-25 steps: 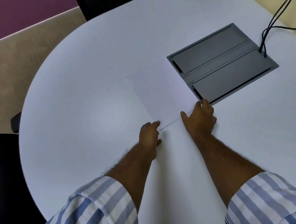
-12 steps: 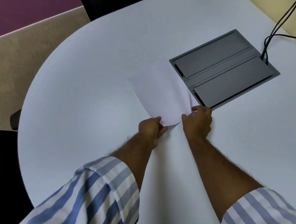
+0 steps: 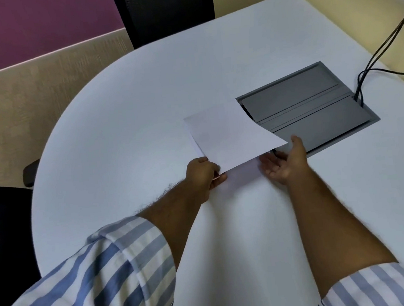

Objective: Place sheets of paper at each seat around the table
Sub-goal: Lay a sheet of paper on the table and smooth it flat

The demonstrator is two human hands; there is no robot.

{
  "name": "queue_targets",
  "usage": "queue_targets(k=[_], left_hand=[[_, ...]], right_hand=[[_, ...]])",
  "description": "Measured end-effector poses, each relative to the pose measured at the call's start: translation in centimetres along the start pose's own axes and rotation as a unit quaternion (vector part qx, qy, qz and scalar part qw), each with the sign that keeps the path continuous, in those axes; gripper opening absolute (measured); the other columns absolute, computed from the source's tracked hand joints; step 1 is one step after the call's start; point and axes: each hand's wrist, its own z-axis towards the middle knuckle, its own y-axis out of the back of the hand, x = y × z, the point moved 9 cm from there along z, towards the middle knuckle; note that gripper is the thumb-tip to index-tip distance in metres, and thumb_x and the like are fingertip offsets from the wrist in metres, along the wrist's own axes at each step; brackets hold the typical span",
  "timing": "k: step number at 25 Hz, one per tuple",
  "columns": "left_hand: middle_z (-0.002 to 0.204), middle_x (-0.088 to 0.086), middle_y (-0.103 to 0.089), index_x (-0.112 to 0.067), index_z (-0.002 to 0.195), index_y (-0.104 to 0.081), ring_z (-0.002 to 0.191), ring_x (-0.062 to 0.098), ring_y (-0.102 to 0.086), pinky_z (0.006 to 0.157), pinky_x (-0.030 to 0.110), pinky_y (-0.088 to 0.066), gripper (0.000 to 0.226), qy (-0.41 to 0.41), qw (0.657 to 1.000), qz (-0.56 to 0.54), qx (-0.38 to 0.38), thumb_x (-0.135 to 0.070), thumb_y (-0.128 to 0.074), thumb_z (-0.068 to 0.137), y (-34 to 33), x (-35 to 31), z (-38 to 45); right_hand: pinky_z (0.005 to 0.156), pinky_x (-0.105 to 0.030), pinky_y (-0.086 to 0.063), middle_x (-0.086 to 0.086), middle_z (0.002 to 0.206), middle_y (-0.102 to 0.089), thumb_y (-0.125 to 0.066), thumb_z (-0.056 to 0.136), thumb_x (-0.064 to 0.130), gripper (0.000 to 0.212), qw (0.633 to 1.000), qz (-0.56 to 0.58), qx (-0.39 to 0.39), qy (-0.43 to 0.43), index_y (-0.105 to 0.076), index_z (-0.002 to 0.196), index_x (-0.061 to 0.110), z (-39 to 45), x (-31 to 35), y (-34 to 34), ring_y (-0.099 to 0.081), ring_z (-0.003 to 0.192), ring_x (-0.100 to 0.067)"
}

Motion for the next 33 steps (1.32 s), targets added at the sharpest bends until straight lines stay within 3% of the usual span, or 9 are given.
queue_targets(k=[4, 8, 11, 15, 20, 23, 28, 31, 33], left_hand=[[0.120, 0.023, -0.066, -0.004, 0.140, -0.052, 0.086, 0.027, -0.069, 0.064, 0.032, -0.064, 0.054, -0.011, 1.000, 0.019, 0.014, 0.014, -0.060, 0.090, 1.2, -0.2, -0.8], [0.124, 0.023, -0.070, -0.009, 0.141, -0.053, 0.086, 0.029, -0.074, 0.070, 0.035, -0.064, 0.056, -0.023, 0.998, 0.033, 0.040, 0.010, -0.063, 0.090, 2.8, -0.1, -1.8], [0.124, 0.021, -0.071, -0.012, 0.139, -0.056, 0.082, 0.027, -0.074, 0.071, 0.035, -0.064, 0.055, -0.037, 0.996, 0.057, 0.051, 0.009, -0.065, 0.088, 4.1, 0.2, -2.6], [0.121, 0.019, -0.072, -0.011, 0.136, -0.057, 0.087, 0.028, -0.074, 0.074, 0.036, -0.065, 0.054, -0.047, 0.995, 0.068, 0.057, 0.010, -0.066, 0.087, 5.4, 1.1, -3.3], [0.118, 0.013, -0.078, -0.007, 0.131, -0.066, 0.108, 0.034, -0.076, 0.093, 0.043, -0.063, 0.041, -0.009, 0.992, 0.056, 0.112, 0.001, -0.067, 0.091, 7.3, 3.1, -4.2], [0.126, 0.013, -0.075, -0.003, 0.133, -0.065, 0.117, 0.034, -0.072, 0.095, 0.037, -0.062, 0.036, 0.033, 0.990, -0.029, 0.137, -0.007, -0.060, 0.098, 9.1, 3.7, -4.6], [0.123, 0.016, -0.076, -0.003, 0.130, -0.065, 0.101, 0.026, -0.078, 0.087, 0.036, -0.064, 0.031, 0.017, 0.983, -0.128, 0.128, -0.014, -0.058, 0.102, 13.2, 2.1, -5.0], [0.128, 0.016, -0.074, -0.002, 0.132, -0.064, 0.106, 0.026, -0.076, 0.085, 0.035, -0.065, 0.033, -0.030, 0.989, -0.113, 0.090, -0.008, -0.060, 0.100, 17.2, 0.6, -5.2], [0.124, 0.015, -0.076, -0.002, 0.129, -0.067, 0.106, 0.027, -0.076, 0.082, 0.035, -0.065, 0.030, -0.054, 0.994, -0.085, 0.052, -0.008, -0.062, 0.100, 20.9, -0.4, -5.6]], right_hand=[[0.094, -0.046, -0.057, -0.013, 0.107, -0.080, -0.057, 0.089, 0.069, 0.072, 0.985, -0.172, 0.017, -0.016, -0.064, 0.114, 0.002, 0.0, 5.0, -0.5, -0.074, 0.103, -0.032], [0.072, -0.039, -0.063, -0.008, 0.096, -0.080, -0.087, 0.072, 0.054, 0.065, 0.937, -0.348, 0.033, -0.021, -0.070, 0.116, 0.009, 0.6, 6.0, -3.0, -0.078, 0.077, -0.027], [0.091, -0.052, -0.060, -0.014, 0.101, -0.081, -0.102, 0.045, 0.045, 0.083, 0.881, -0.471, 0.027, -0.024, -0.075, 0.113, 0.008, 3.3, 5.6, -3.8, -0.079, 0.090, -0.034], [0.100, -0.056, -0.057, -0.018, 0.121, -0.076, -0.098, 0.063, 0.020, 0.056, 0.880, -0.473, 0.023, -0.033, -0.075, 0.110, 0.000, 3.0, 4.2, -5.0, -0.073, 0.114, -0.032], [0.107, -0.036, -0.055, -0.007, 0.114, -0.078, -0.085, 0.084, 0.009, 0.043, 0.901, -0.427, 0.076, 0.003, -0.070, 0.124, 0.003, -1.8, 3.0, -8.0, -0.074, 0.110, -0.017], [0.093, -0.018, -0.056, 0.002, 0.106, -0.077, -0.083, 0.086, 0.009, 0.043, 0.907, -0.403, 0.123, 0.018, -0.068, 0.126, 0.009, -4.2, 2.2, -9.7, -0.075, 0.087, -0.003], [0.060, -0.007, -0.053, 0.009, 0.103, -0.077, -0.084, 0.086, 0.013, 0.039, 0.901, -0.395, 0.180, 0.019, -0.069, 0.123, 0.015, -8.8, -1.5, -12.4, -0.073, 0.075, 0.010], [0.054, -0.014, -0.052, 0.007, 0.091, -0.079, -0.077, 0.094, 0.018, 0.020, 0.865, -0.442, 0.235, 0.040, -0.072, 0.113, 0.013, -12.2, -5.0, -14.3, -0.073, 0.070, 0.001], [0.056, -0.027, -0.057, -0.004, 0.086, -0.077, -0.076, 0.094, 0.021, 0.015, 0.822, -0.499, 0.249, 0.119, -0.074, 0.099, 0.008, -14.3, -7.0, -16.0, -0.071, 0.070, -0.014]])
